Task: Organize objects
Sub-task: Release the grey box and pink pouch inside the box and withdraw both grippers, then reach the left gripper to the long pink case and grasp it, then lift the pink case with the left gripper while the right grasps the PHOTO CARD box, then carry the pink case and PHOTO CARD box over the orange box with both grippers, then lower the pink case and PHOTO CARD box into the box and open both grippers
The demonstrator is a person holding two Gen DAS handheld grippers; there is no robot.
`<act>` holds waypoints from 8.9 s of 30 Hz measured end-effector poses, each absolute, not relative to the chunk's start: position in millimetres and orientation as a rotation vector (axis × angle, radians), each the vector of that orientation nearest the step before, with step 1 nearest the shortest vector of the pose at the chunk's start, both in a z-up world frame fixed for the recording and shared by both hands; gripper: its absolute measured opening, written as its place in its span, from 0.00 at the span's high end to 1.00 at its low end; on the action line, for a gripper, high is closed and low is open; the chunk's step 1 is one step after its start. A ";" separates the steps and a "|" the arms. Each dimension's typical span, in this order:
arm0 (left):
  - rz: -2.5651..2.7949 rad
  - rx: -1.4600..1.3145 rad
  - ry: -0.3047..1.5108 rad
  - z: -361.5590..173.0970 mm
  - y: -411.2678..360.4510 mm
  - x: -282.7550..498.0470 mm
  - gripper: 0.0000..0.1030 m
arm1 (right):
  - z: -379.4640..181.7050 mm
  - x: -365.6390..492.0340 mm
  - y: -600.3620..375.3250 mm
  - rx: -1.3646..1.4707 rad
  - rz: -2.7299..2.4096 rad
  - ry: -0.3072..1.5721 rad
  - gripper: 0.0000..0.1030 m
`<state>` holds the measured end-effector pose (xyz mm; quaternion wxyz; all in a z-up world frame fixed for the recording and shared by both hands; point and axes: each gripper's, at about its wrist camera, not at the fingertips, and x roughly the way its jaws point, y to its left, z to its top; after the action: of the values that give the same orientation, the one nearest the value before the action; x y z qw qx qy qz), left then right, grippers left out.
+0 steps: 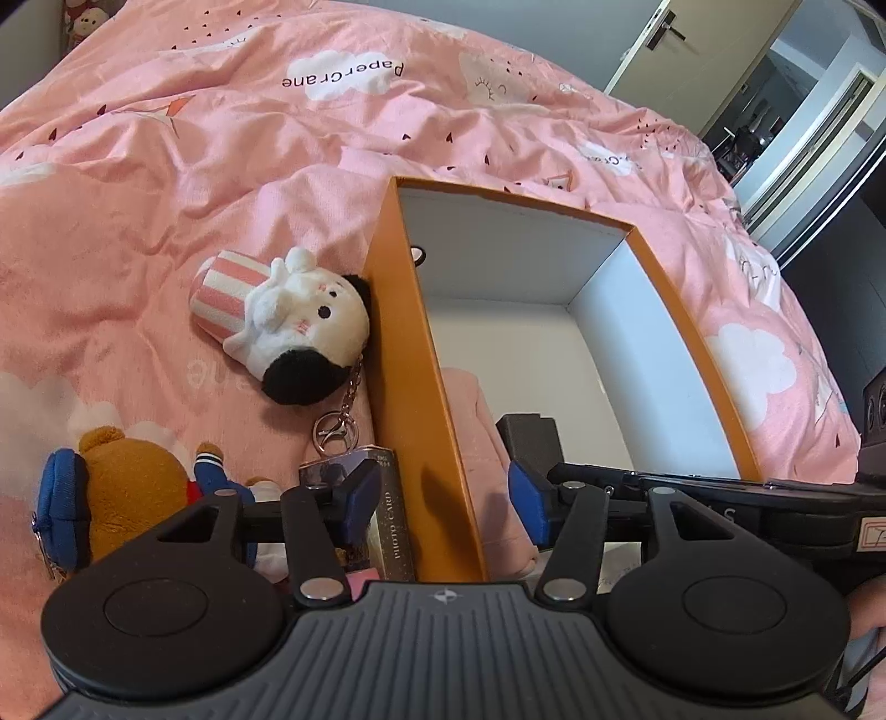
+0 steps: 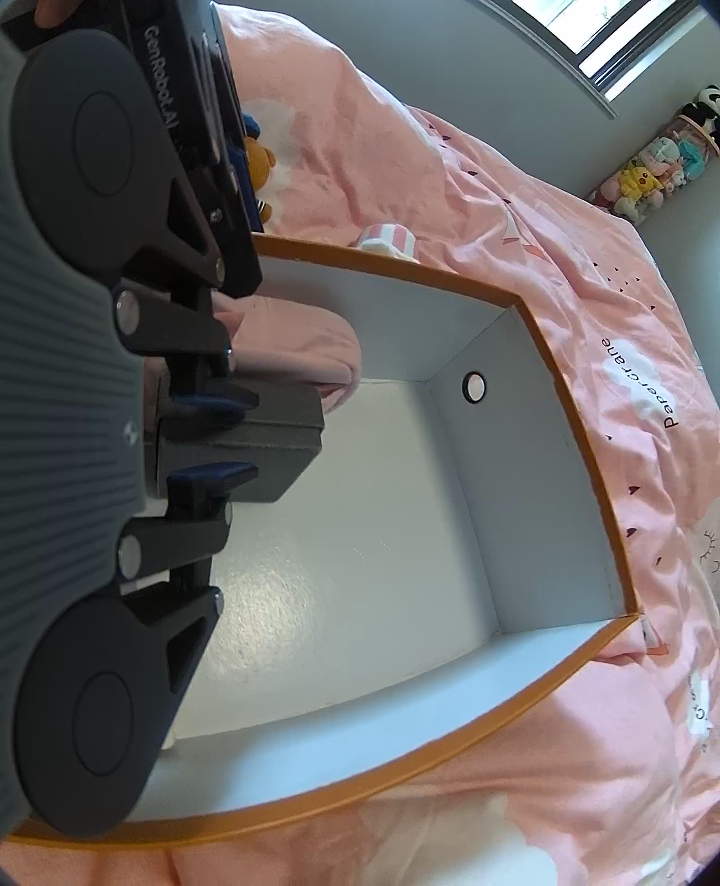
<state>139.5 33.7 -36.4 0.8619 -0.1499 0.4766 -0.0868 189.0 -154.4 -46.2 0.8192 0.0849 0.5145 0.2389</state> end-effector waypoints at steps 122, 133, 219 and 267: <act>-0.122 -0.005 1.150 -75.3 50.3 84.6 0.80 | -3.4 86.0 -99.5 -0.464 0.774 0.862 0.69; -0.152 -0.150 0.995 -25.7 72.2 72.7 0.81 | 19.2 101.2 -60.9 -0.775 1.068 0.798 0.40; -0.344 -0.354 0.987 -22.4 -33.6 169.5 0.81 | -6.4 174.3 -146.7 -1.380 1.177 0.758 0.15; -0.195 -0.345 0.958 -17.7 5.0 162.3 0.61 | -76.9 189.2 -91.0 -1.442 1.430 0.790 0.14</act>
<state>162.3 5.0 -17.7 0.8685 -0.1650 0.4580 -0.0930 189.2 -91.0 -76.9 0.4631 -0.5865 0.3213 0.5816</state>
